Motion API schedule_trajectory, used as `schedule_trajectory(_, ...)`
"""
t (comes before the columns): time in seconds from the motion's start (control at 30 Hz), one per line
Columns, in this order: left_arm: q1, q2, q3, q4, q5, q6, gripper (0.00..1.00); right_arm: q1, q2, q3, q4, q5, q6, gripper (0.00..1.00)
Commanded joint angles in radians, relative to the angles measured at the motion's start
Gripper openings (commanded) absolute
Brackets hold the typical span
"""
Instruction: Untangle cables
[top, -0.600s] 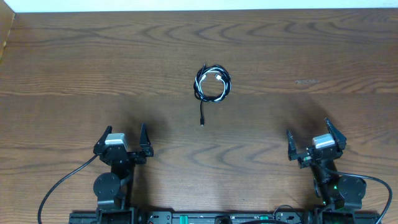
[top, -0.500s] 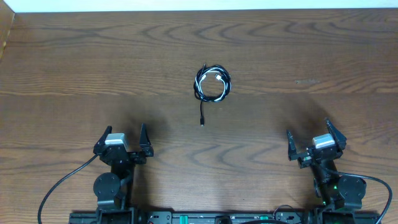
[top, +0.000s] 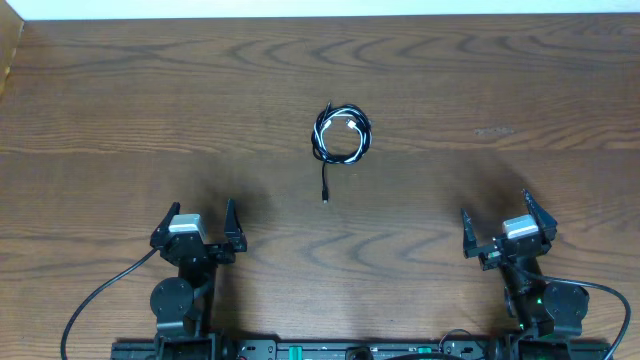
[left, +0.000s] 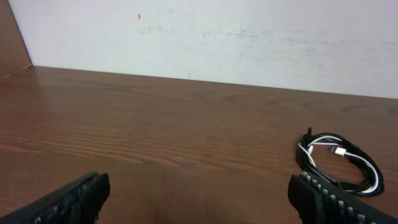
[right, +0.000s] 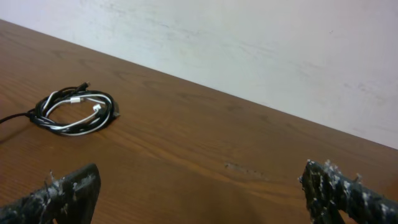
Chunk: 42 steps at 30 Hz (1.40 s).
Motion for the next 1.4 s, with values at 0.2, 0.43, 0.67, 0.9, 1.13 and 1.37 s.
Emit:
schedule_trajectory(0.2,0.006,-0.005,-0.011,-0.043,0.01,0.021,0.96,0.006,-0.005,-0.002,-0.003,0.001,0.012,0.99)
schedule_trajectory(0.43,0.006,-0.005,-0.011,-0.043,0.01,0.021,0.96,0.006,-0.005,-0.002,-0.003,0.001,0.012,0.99)
schedule_trajectory(0.67,0.006,-0.004,-0.011,-0.043,0.01,0.021,0.96,0.006,-0.005,-0.002,-0.003,0.0,0.012,0.99)
schedule_trajectory(0.9,0.006,-0.005,-0.011,-0.043,0.01,0.021,0.96,0.006,-0.005,-0.002,-0.003,0.0,0.012,0.99)
schedule_trajectory(1.13,0.006,-0.005,-0.011,-0.044,-0.032,0.021,0.96,0.006,-0.005,-0.002,0.002,0.001,-0.002,0.99)
schedule_trajectory(1.37,0.006,-0.004,-0.011,-0.04,-0.032,0.021,0.96,0.006,-0.005,-0.002,0.001,0.0,-0.006,0.99)
